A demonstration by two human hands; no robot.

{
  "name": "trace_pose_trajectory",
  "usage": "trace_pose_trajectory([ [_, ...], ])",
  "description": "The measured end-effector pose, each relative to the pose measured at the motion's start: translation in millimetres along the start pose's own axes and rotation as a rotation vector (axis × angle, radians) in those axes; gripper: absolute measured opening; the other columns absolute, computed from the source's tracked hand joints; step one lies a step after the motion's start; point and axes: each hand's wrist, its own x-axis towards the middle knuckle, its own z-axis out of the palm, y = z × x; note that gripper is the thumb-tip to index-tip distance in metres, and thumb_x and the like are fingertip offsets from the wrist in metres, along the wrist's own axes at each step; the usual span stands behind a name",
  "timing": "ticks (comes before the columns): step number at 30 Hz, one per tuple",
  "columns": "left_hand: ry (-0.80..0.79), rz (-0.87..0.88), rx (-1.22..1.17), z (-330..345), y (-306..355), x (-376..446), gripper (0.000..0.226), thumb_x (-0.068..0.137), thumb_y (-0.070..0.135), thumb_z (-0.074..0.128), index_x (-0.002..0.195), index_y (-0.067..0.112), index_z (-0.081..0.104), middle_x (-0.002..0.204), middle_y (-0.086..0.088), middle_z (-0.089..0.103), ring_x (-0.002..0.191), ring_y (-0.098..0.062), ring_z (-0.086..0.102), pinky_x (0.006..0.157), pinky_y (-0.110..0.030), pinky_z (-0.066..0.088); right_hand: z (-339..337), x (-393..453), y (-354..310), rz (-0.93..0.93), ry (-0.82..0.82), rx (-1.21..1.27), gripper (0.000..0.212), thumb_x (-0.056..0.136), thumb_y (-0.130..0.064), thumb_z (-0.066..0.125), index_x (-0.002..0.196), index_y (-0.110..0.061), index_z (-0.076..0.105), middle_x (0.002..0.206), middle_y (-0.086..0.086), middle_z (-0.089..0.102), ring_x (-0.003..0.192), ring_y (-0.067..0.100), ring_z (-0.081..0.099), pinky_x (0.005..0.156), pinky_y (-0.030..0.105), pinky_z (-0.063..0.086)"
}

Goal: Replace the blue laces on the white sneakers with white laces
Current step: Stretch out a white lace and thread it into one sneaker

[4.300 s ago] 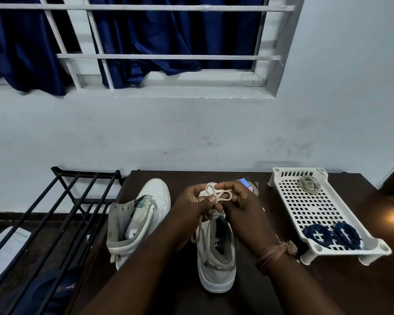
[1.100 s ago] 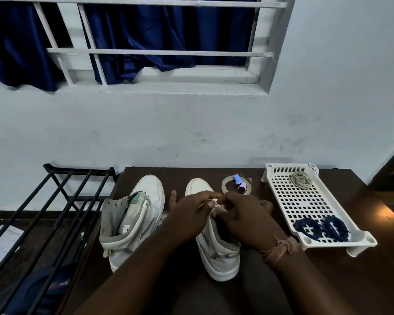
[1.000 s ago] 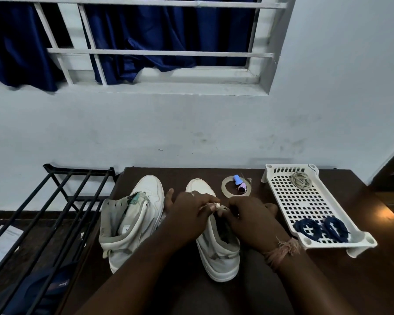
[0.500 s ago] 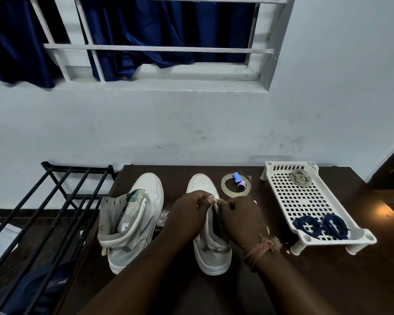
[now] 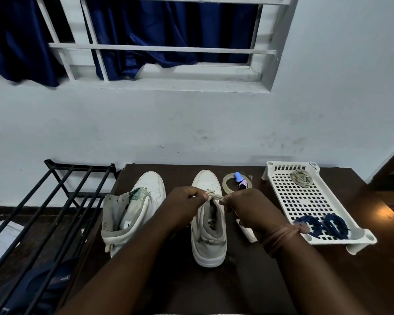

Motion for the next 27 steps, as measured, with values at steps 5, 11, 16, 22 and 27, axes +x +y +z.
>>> trace_pose_trajectory([
  [5, -0.083, -0.107, -0.332, -0.1, 5.1, -8.6, 0.026, 0.092, 0.021, 0.065, 0.098, -0.002, 0.076, 0.087, -0.035, 0.066, 0.075, -0.026, 0.056, 0.073, -0.038, 0.044, 2.1, -8.8, -3.6, 0.026, -0.139, 0.493, 0.019, 0.088, 0.000, 0.057, 0.084, 0.009, 0.073, 0.078, 0.018, 0.068, 0.065, 0.021, 0.057, 0.057, 0.028, 0.043],
  [11, -0.092, -0.071, -0.147, 0.6, 17.1, -17.3, 0.037, 0.078, 0.032, 0.059, 0.084, -0.001, 0.073, 0.089, -0.020, 0.074, 0.079, -0.027, 0.068, 0.084, -0.043, 0.056, 5.5, -10.0, -4.8, 0.096, -0.189, 0.607, 0.021, 0.089, 0.007, 0.051, 0.097, 0.018, 0.068, 0.092, 0.034, 0.068, 0.075, 0.032, 0.063, 0.060, 0.032, 0.053],
  [16, -0.119, 0.001, -0.057, -1.5, 17.7, -28.7, 0.014, 0.087, 0.016, 0.069, 0.090, 0.017, 0.082, 0.083, -0.008, 0.078, 0.081, -0.019, 0.074, 0.082, -0.040, 0.059, 5.3, -19.0, -6.3, 0.047, -0.105, 0.475, 0.014, 0.090, 0.013, 0.056, 0.092, 0.015, 0.070, 0.081, 0.030, 0.068, 0.061, 0.029, 0.069, 0.057, 0.032, 0.058],
  [22, 0.041, 0.117, 0.150, 5.4, 13.6, -28.4, 0.009, 0.076, 0.019, 0.081, 0.078, 0.027, 0.083, 0.071, 0.008, 0.076, 0.075, -0.010, 0.073, 0.082, -0.040, 0.059, 3.3, -12.9, 0.5, -0.127, 0.064, 0.022, 0.013, 0.082, -0.007, 0.073, 0.077, -0.014, 0.081, 0.071, 0.004, 0.076, 0.072, 0.021, 0.074, 0.079, 0.034, 0.061],
  [27, 0.167, 0.206, 0.395, 15.6, 11.8, -27.7, 0.010, 0.082, 0.025, 0.075, 0.087, 0.028, 0.083, 0.082, 0.002, 0.077, 0.079, -0.010, 0.070, 0.076, -0.032, 0.055, 1.8, -20.5, -9.3, -0.108, -0.045, -0.005, 0.014, 0.082, 0.002, 0.065, 0.078, -0.002, 0.078, 0.072, 0.015, 0.075, 0.073, 0.028, 0.074, 0.084, 0.046, 0.061],
])
